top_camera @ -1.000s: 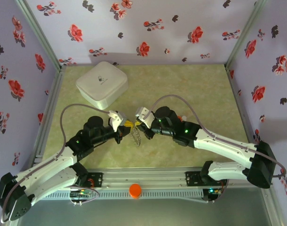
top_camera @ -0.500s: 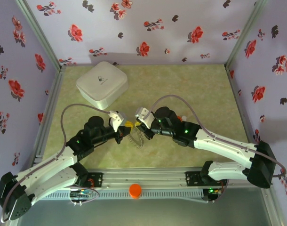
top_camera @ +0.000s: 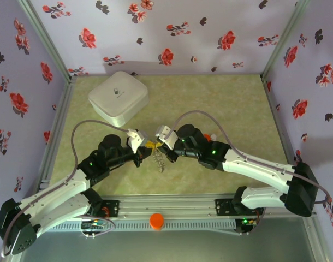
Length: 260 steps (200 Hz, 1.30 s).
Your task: Put the keys on the keyring
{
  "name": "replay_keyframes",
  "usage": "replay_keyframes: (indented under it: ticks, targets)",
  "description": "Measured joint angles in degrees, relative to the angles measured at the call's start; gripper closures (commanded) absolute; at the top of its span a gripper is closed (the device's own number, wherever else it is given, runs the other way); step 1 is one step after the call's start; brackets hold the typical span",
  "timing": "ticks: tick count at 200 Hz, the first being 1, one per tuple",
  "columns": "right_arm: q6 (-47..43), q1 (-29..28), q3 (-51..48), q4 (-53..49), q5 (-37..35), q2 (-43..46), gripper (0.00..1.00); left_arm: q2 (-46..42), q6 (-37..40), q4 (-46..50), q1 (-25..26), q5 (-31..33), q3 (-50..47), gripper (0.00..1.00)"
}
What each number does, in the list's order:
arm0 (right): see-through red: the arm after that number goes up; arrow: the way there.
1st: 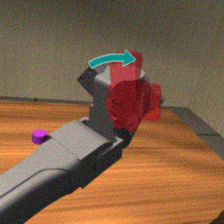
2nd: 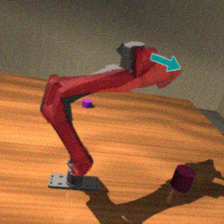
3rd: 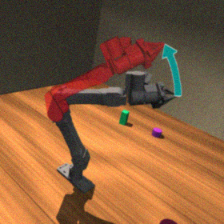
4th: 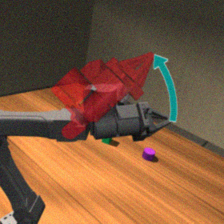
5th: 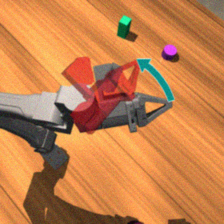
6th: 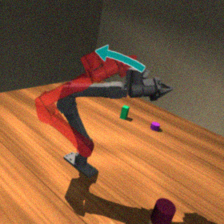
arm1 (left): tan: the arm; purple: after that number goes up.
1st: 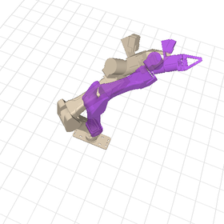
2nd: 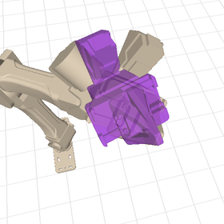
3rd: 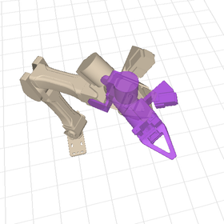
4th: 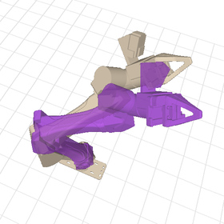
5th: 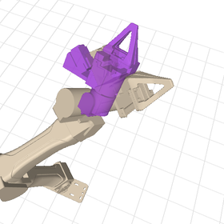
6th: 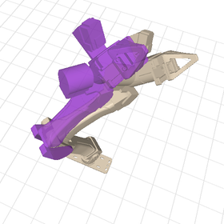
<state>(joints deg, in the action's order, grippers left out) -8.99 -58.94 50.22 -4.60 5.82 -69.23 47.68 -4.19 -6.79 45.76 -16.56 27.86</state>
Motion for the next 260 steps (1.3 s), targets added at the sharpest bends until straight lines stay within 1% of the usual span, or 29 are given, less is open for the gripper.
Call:
replay_keyframes:
  ticks: [40,93,174,215,260]
  targets:
    - [0.70,-0.20,0.00,0.31,-1.40,-0.55,1.00,0.00,0.11,0.02,0.02,0.02,0.07,1.00]
    - [3.58,-0.44,0.00,1.49,-2.93,-0.98,1.00,0.00,0.11,0.00,0.02,0.90,0.17,1.00]
    - [8.07,-1.25,0.00,3.43,-7.19,-1.33,1.00,-0.02,0.33,-0.11,0.00,2.08,0.83,1.00]
    - [10.84,-1.36,0.00,3.69,-8.35,-1.84,1.00,0.00,2.14,-0.02,0.00,3.13,0.87,1.00]
    - [15.37,-1.33,0.00,4.35,-10.60,-2.82,1.00,-0.02,4.92,0.17,0.42,5.77,0.92,1.00]
